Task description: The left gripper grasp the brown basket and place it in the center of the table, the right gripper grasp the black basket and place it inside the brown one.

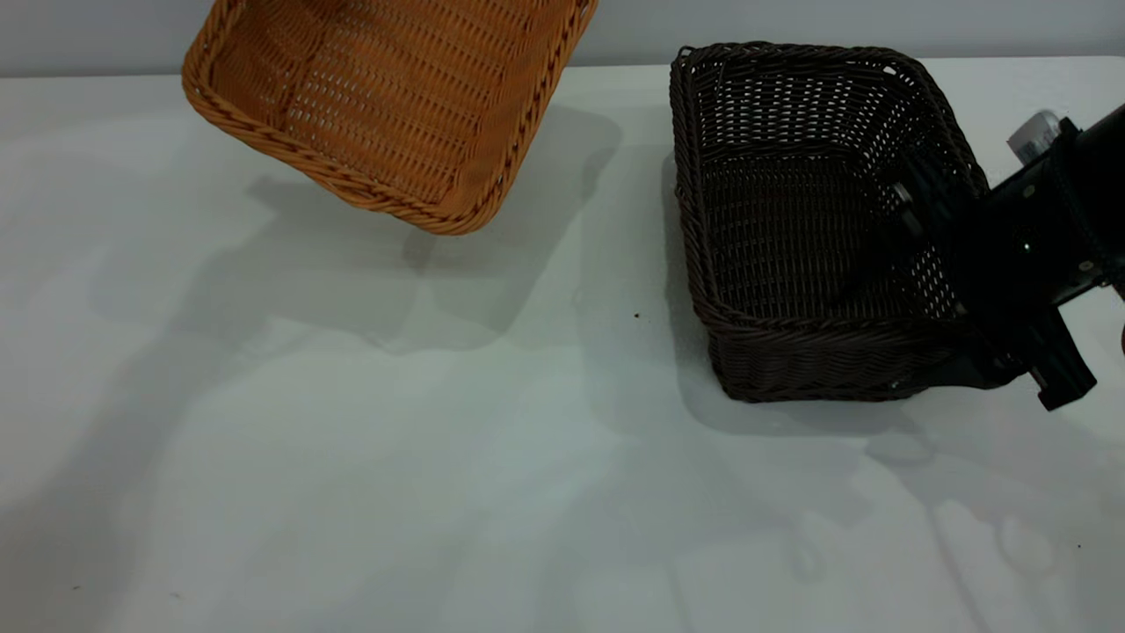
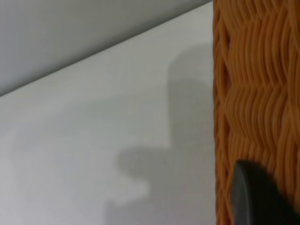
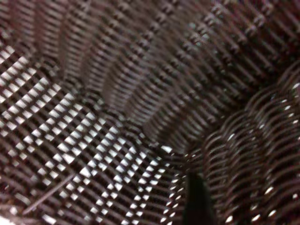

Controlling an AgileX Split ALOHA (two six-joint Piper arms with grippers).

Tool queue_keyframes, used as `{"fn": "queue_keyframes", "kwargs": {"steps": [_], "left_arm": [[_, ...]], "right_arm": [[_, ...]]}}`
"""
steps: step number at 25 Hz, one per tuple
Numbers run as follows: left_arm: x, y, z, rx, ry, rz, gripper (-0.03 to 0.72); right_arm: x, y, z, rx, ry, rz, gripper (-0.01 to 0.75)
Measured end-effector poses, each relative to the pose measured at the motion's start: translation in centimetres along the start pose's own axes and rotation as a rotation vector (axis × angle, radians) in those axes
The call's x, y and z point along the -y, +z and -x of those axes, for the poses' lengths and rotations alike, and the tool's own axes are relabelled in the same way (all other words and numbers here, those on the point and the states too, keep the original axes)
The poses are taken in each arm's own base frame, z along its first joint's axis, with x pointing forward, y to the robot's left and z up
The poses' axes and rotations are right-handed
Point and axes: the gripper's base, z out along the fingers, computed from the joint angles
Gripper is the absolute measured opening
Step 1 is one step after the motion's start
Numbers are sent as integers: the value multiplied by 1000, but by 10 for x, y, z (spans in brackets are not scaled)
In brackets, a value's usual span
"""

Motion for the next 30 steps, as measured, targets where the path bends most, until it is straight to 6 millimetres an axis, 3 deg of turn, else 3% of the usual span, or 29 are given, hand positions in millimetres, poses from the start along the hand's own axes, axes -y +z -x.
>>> {"fn": "queue_keyframes", "kwargs": {"steps": [5, 10, 13, 15, 18, 23, 27, 30], "left_arm": [[0, -5, 4, 11, 20, 2, 81], [-2, -26, 20, 47, 45, 6, 81], [-1, -31, 20, 32, 67, -2, 81], [0, -31, 17, -2, 88, -16, 81], [2, -37, 14, -71, 127, -49, 81], [12, -53, 10, -172, 232, -177, 81], [27, -58, -4, -259, 471, -400, 81], [39, -50, -16, -286, 662, -517, 81]], "right_arm": [[4, 4, 5, 39, 7, -34, 265], [-6, 3, 16, 111, -54, -29, 87], [-15, 2, 22, 121, -166, -15, 81], [-21, -3, 36, 140, -220, 16, 81], [-28, -24, 69, 191, -267, 83, 81], [-31, -80, 122, 265, -369, 190, 81], [-23, -111, 140, 257, -474, 189, 81], [-18, -128, 149, 250, -531, 180, 81]]}}
